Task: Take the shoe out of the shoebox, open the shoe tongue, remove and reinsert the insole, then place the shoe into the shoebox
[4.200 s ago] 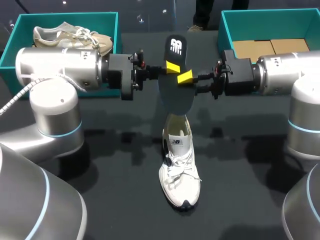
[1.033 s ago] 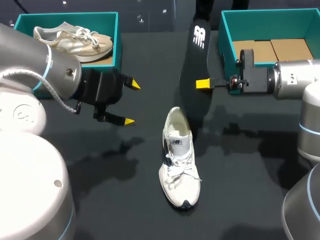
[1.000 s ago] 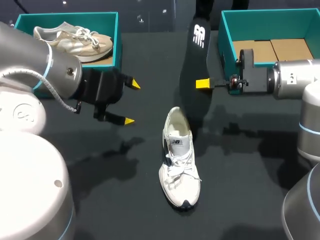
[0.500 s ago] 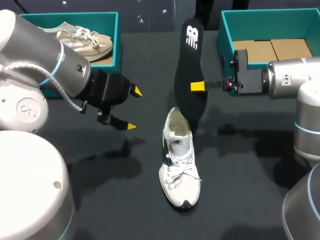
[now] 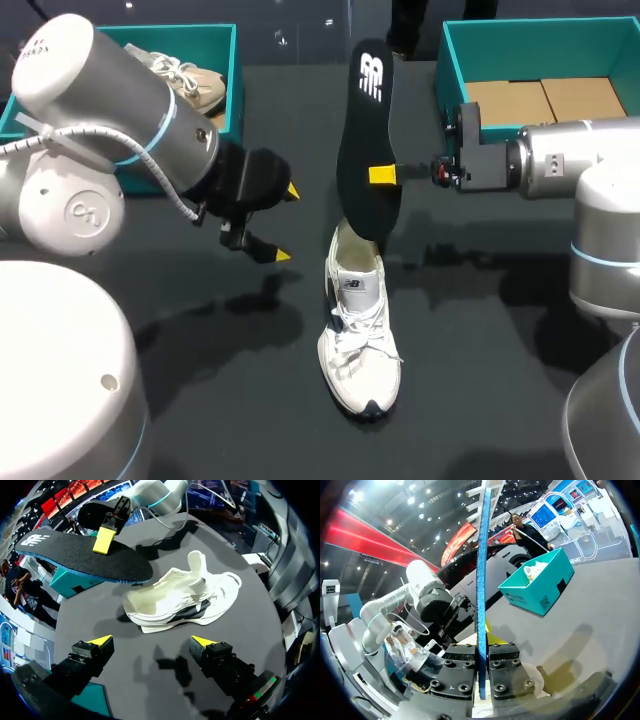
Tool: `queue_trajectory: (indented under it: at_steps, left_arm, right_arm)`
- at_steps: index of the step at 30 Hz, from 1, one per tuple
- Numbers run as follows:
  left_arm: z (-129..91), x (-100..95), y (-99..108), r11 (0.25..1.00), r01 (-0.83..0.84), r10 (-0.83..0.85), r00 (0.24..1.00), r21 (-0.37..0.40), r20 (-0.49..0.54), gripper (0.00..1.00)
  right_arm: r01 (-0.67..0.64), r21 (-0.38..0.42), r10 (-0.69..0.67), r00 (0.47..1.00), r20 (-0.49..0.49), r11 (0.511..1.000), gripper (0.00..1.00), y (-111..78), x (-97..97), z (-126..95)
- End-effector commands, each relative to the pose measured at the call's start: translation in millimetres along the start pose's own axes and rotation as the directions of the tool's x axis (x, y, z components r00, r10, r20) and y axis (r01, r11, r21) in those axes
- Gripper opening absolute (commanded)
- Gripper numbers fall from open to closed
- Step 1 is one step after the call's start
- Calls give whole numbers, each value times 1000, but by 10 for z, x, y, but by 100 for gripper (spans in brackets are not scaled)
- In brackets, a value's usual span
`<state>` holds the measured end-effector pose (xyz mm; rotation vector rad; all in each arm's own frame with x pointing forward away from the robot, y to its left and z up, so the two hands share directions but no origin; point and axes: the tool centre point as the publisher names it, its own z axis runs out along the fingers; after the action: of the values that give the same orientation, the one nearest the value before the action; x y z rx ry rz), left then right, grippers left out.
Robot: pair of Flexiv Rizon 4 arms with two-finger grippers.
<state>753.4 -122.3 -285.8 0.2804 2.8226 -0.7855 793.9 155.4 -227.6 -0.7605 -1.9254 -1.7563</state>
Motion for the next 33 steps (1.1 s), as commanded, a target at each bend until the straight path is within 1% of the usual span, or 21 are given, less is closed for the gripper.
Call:
queue_trajectory:
  at_steps: [1, 5, 13, 19, 26, 33]
  left_arm:
    - [41, -8, -3, 1000, 13, -13, 1000, -5, -7, 100]
    - [253, -20, -5, 998, 51, -52, 998, -40, -19, 100]
    - [493, -3, 39, 995, 63, -67, 997, -77, -49, 100]
    - [579, 28, 92, 995, 75, -80, 994, -65, -79, 100]
    - [682, 75, 103, 996, 56, -62, 993, -62, -98, 100]
    - [721, 119, 106, 997, 48, -55, 993, -63, -107, 100]
  right_arm:
    - [0, 2, 0, 1000, 3, 1000, 0, -1, 4, 12]
    - [1, 7, -1, 1000, -16, 1000, 0, -31, -42, 69]
    - [5, 7, -5, 999, -34, 1000, 0, -100, -103, 144]
    - [8, -5, -8, 999, -51, 1000, 0, -161, -135, 166]
    - [11, -10, -12, 998, -64, 1000, 0, -160, -133, 196]
    - [8, -29, -10, 997, -78, 1000, 0, -217, -155, 229]
